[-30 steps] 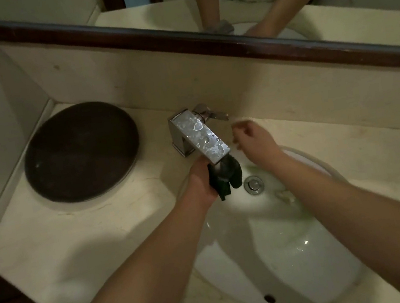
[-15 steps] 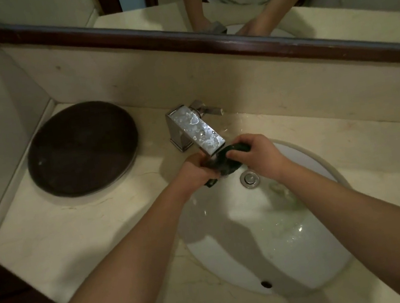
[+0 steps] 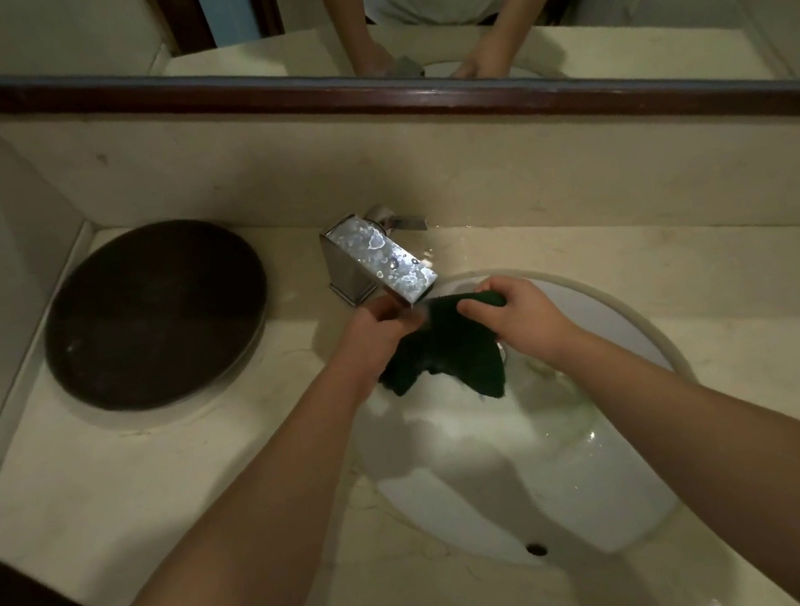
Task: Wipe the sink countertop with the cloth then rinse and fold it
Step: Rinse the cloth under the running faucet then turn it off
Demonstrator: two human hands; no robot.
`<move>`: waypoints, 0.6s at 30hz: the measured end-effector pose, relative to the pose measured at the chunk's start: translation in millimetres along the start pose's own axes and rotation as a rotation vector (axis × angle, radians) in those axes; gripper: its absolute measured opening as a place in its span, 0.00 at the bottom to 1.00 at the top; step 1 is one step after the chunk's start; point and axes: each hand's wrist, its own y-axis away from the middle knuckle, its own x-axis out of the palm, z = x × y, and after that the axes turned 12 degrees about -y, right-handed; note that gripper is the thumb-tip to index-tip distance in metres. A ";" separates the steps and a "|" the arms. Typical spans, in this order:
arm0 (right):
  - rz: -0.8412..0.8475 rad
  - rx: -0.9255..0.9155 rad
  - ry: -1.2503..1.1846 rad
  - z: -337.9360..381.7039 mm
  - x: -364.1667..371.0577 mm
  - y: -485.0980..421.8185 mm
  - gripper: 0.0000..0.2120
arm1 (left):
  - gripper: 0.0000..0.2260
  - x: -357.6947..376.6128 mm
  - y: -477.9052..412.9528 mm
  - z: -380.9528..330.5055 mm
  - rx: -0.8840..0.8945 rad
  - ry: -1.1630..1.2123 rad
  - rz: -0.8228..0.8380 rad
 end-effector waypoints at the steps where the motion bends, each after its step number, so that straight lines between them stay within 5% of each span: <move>1: 0.018 0.006 -0.038 -3.1 -0.6 0.4 0.10 | 0.10 3.0 -0.2 -0.9 -0.019 0.043 -0.016; 10: 0.101 0.070 -0.368 -14.1 30.7 -15.6 0.11 | 0.17 33.3 4.3 -11.6 -0.177 0.423 -0.193; 14: 0.405 0.038 -0.396 -27.4 44.8 -15.2 0.16 | 0.16 37.8 8.5 -12.3 -0.250 0.757 -0.217; 18: 0.431 0.217 -0.628 -42.3 59.4 -9.2 0.15 | 0.13 37.7 6.5 -5.1 -0.244 0.659 -0.351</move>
